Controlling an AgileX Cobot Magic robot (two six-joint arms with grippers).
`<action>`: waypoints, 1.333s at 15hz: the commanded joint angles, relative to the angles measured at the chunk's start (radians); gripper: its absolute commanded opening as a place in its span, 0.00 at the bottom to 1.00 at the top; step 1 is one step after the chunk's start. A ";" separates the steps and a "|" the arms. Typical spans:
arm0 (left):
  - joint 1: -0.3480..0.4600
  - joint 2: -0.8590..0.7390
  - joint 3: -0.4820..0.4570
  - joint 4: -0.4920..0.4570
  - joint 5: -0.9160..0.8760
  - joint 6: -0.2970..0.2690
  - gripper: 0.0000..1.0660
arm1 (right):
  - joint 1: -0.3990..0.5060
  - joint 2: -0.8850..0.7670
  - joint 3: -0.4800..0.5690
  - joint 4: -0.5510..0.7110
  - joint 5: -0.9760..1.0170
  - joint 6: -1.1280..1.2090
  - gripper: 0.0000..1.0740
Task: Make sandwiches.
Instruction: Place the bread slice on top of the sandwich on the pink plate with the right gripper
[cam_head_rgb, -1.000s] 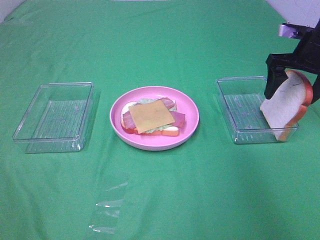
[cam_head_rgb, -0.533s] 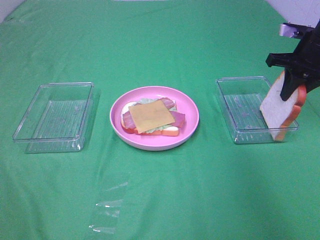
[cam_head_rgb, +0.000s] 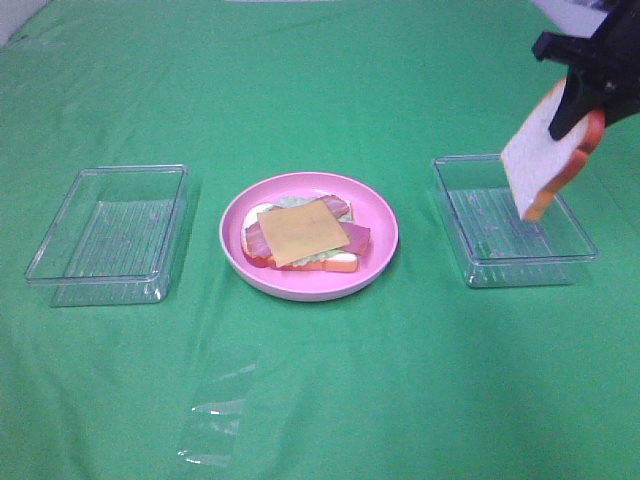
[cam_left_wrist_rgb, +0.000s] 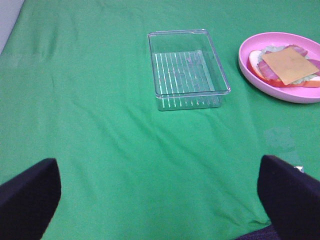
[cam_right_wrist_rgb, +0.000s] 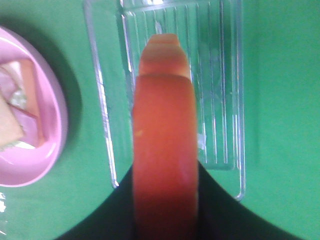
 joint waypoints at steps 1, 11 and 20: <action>0.001 -0.014 -0.001 -0.008 -0.003 0.002 0.94 | -0.003 -0.043 -0.099 0.050 0.024 -0.008 0.14; 0.001 -0.014 -0.001 -0.008 -0.003 0.002 0.94 | 0.409 0.079 -0.139 0.218 -0.119 -0.003 0.14; 0.001 -0.014 -0.001 -0.008 -0.003 0.002 0.94 | 0.517 0.279 -0.139 0.273 -0.232 -0.004 0.14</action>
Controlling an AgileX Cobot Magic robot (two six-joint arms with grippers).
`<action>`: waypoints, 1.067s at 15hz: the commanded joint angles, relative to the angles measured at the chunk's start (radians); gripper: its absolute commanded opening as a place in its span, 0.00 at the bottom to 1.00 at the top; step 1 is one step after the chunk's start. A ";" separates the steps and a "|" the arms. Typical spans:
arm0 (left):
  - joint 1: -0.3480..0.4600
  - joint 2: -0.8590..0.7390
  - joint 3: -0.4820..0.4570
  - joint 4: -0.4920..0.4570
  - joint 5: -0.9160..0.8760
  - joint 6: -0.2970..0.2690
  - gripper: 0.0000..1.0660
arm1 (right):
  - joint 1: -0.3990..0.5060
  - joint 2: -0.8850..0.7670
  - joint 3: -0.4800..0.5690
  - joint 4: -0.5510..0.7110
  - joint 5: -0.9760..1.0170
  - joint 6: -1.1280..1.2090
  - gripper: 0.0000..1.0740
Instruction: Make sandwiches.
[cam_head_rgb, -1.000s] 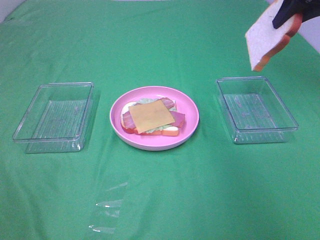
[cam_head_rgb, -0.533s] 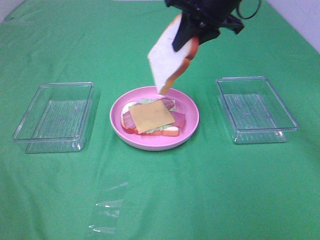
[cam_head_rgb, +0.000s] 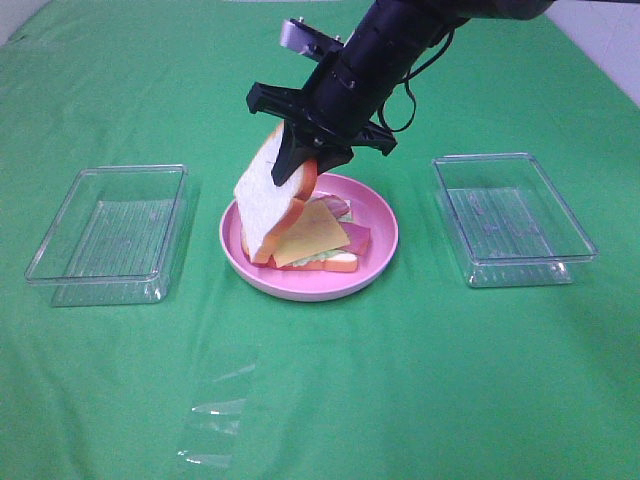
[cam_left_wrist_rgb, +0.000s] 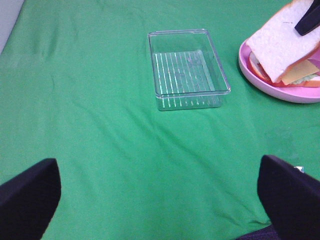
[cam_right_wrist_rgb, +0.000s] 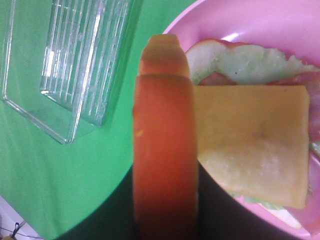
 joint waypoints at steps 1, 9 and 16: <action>0.001 -0.014 -0.001 -0.008 -0.003 0.002 0.94 | 0.002 0.022 0.001 0.005 -0.039 -0.004 0.14; 0.001 -0.014 -0.001 -0.008 -0.003 0.002 0.94 | 0.004 0.025 0.003 -0.126 -0.019 0.043 0.53; 0.001 -0.014 -0.001 -0.008 -0.003 0.002 0.94 | 0.004 -0.089 -0.123 -0.480 0.288 0.054 0.82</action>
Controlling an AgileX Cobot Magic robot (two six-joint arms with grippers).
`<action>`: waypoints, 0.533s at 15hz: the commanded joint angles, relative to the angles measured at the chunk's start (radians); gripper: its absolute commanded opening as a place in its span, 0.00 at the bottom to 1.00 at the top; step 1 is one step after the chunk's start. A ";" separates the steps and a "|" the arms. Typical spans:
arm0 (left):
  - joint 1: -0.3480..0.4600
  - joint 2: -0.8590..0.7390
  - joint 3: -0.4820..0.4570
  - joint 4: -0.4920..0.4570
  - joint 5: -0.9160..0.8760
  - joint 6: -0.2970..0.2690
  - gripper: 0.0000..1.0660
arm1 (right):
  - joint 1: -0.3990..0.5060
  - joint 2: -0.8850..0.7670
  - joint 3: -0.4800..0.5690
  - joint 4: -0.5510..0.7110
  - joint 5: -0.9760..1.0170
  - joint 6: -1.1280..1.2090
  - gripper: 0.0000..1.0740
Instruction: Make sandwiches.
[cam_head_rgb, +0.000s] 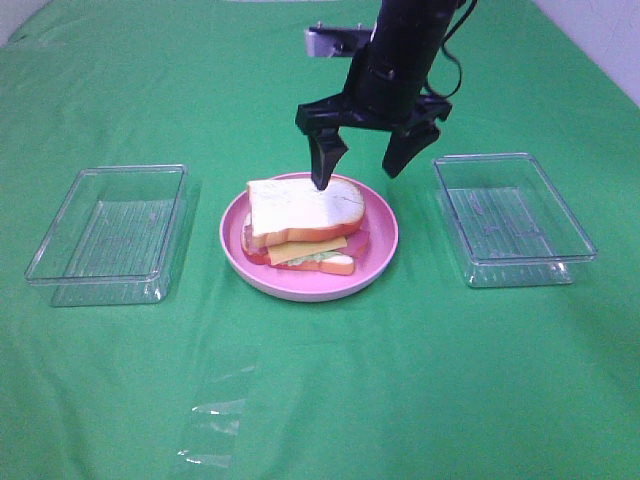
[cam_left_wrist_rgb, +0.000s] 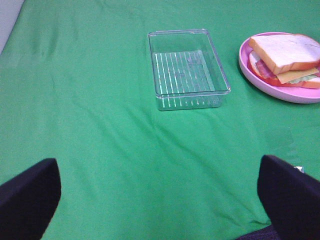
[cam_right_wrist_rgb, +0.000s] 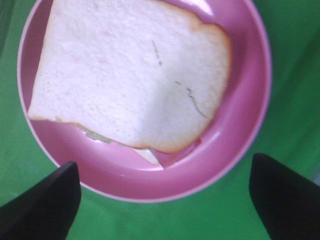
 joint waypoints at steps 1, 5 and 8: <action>0.001 -0.014 -0.001 -0.008 -0.003 0.002 0.94 | 0.001 -0.070 -0.071 -0.125 0.135 0.003 0.82; 0.001 -0.014 -0.001 -0.008 -0.003 0.002 0.94 | 0.001 -0.248 -0.078 -0.170 0.147 0.005 0.82; 0.001 -0.014 -0.001 -0.008 -0.003 0.002 0.94 | 0.002 -0.375 0.057 -0.151 0.147 0.020 0.82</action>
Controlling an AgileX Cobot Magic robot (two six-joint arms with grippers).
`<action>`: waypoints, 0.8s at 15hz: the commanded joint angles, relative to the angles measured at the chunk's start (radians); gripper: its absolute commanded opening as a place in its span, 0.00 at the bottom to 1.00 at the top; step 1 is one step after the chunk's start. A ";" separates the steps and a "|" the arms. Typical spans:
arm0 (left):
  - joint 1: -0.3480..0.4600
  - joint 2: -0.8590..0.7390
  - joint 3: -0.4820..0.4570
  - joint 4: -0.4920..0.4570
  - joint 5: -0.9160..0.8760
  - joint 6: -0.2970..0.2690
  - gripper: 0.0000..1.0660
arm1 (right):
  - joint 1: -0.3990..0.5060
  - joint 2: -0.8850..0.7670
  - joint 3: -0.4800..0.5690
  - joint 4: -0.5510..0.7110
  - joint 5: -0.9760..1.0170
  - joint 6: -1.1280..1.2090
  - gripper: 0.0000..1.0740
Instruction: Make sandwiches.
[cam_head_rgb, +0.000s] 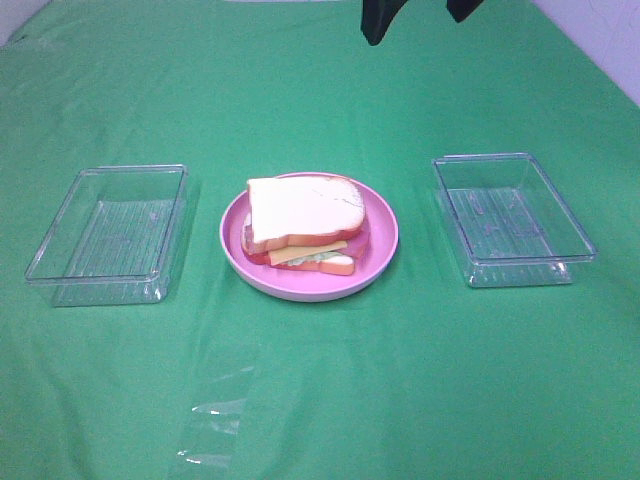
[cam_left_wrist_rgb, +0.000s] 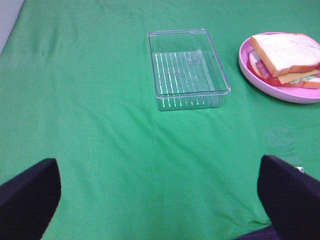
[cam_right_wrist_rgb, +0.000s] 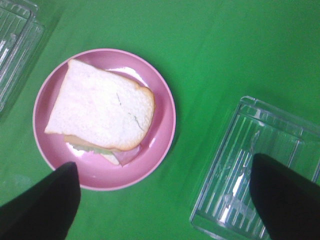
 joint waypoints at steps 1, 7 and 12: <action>0.001 -0.014 -0.001 -0.008 -0.003 0.002 0.94 | 0.002 -0.127 0.161 0.015 0.118 0.022 0.82; 0.001 -0.014 -0.001 -0.008 -0.003 0.002 0.94 | 0.002 -0.497 0.762 0.021 0.104 0.049 0.82; 0.001 -0.014 -0.001 -0.008 -0.003 0.002 0.94 | 0.001 -0.824 1.171 -0.024 -0.044 0.040 0.82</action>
